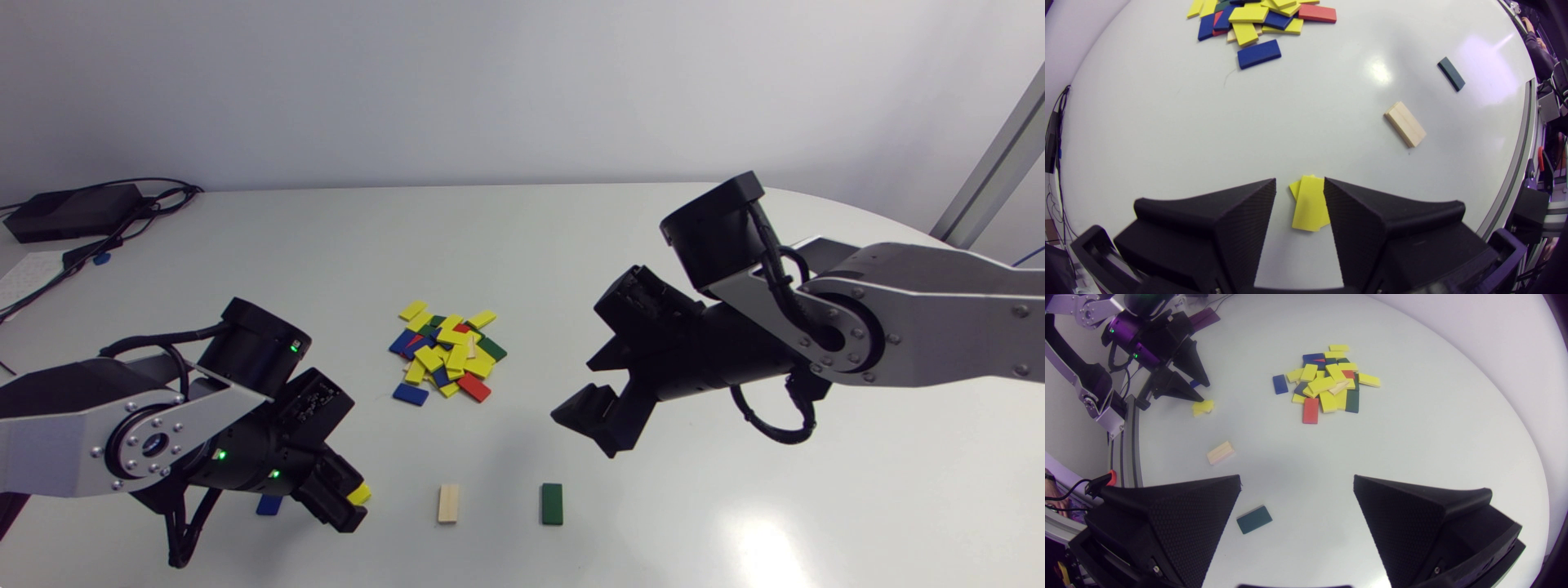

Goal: Take domino bricks one by one from the mixed stack on the table and place each onto the existing stack of the same color.

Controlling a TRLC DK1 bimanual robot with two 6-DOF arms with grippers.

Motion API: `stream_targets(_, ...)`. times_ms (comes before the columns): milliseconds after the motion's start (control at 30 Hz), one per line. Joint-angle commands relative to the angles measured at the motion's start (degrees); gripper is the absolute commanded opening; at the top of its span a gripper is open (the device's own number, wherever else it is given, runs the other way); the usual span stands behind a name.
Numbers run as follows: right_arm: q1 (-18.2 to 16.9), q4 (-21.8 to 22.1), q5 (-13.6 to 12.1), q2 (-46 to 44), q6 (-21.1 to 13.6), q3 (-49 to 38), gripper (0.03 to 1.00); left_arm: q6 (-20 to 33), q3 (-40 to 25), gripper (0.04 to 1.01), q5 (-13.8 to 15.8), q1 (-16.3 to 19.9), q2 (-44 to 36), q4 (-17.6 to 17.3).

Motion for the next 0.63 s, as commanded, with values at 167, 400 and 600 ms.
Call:
stream_targets(167,-0.1,0.8,0.3,0.6,-0.7,-1.6,0.969,0.5,9.0,0.511,-0.4,1.4,-1.6,-7.1)
stream_targets(400,-0.2,0.8,0.3,0.6,-0.8,-1.4,0.969,0.5,14.8,0.557,-0.3,4.1,-4.1,-9.8)
stream_targets(600,-0.2,0.8,0.3,0.7,-0.8,-1.2,0.969,1.1,13.5,0.556,4.3,9.6,-4.3,-5.2)
